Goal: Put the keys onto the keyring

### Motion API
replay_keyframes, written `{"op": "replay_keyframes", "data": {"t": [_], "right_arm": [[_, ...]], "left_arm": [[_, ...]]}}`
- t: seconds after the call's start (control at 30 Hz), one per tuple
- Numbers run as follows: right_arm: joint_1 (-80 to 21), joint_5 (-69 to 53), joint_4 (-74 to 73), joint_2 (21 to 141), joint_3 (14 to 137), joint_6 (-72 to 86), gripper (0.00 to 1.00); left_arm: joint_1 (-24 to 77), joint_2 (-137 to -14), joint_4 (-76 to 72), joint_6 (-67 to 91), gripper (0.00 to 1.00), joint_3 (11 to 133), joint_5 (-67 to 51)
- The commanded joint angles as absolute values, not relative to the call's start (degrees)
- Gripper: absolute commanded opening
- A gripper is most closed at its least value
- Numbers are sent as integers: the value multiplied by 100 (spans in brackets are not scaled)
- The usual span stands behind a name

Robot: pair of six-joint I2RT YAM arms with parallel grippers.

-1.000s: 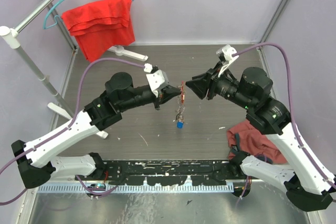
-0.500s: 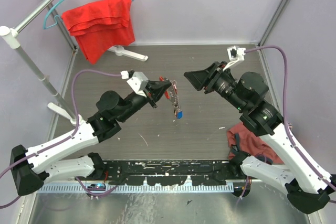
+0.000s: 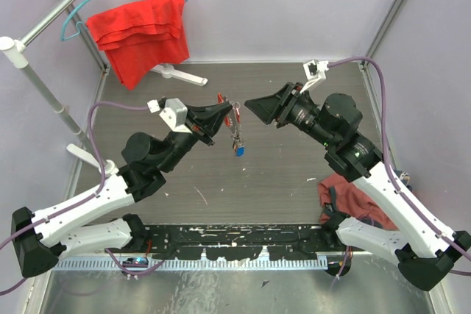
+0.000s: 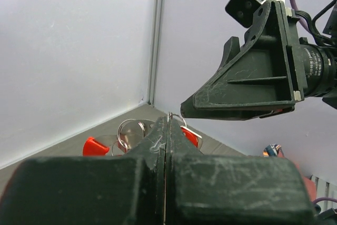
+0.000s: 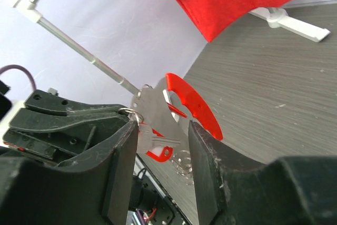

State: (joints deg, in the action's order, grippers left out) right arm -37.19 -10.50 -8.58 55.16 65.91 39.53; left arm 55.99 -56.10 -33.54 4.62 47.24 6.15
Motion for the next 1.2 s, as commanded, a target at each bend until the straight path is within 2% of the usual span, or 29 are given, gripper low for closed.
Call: {"op": "replay_keyframes", "data": {"t": [0.0, 0.3, 0.8, 1.17], "right_arm": [[-3742, -1391, 11, 5523, 6603, 4188, 48], [-3743, -1643, 280, 5610, 6486, 4367, 41], [-3741, -1959, 309, 5566, 6352, 4190, 35], [-3744, -2013, 360, 5601, 6332, 4210, 23]], "left_arm": [[5608, -5473, -3878, 492, 0, 4669, 659], [5609, -5446, -3883, 484, 0, 4679, 590], [5613, -5461, -3827, 508, 0, 4773, 454], [5614, -5485, -3808, 510, 0, 4814, 398]]}}
